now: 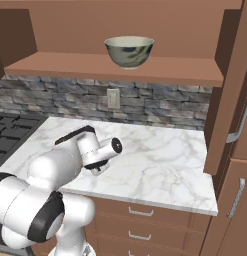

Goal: Open the cabinet. Pick the bowls from the counter and place them in the cabinet. Then close the cabinet.

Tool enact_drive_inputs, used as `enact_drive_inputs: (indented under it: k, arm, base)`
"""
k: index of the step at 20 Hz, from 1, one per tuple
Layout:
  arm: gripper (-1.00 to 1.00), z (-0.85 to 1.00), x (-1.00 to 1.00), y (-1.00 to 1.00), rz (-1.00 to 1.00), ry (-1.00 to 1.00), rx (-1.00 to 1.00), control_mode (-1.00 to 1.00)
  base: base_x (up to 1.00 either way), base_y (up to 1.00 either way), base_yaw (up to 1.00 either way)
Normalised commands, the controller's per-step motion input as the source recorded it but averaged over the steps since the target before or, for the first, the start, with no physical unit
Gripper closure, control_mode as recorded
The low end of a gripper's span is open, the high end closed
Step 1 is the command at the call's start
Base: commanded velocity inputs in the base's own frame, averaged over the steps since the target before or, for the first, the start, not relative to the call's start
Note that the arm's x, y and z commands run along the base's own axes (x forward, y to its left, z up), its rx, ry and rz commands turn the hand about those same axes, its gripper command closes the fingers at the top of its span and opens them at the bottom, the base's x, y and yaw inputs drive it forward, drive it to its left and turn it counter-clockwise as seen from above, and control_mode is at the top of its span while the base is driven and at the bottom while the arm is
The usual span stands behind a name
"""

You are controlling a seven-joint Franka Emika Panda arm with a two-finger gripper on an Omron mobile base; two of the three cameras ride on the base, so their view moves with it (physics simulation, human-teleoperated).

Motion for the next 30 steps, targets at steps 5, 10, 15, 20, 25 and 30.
enact_drive_inputs:
  k: [5, 10, 15, 20, 25, 30]
  arm:
    - [-1.00, -0.27, 0.31, 0.13, 0.00, 0.00, 0.00, -1.00]
    - [-1.00, -0.26, 0.36, 0.15, 0.00, -0.06, 0.00, -1.00]
    - [-1.00, -0.25, 0.24, 0.03, 0.00, -0.10, 0.00, -1.00]
    - [-1.00, -0.28, 0.01, 0.00, 0.00, -0.09, 0.00, -1.00]
    - [1.00, -0.27, -0.16, 0.08, 0.00, -0.09, 0.00, -1.00]
    - [1.00, -0.29, -0.41, 0.20, 0.00, -0.05, 0.00, -1.00]
  base:
    - [0.00, 0.00, 0.00]
    - [0.00, 0.00, 0.00]
    - [0.00, 0.00, 0.00]
    - [0.00, 0.00, 0.00]
    - [0.00, 0.00, 0.00]
    - [0.00, 0.00, 0.00]
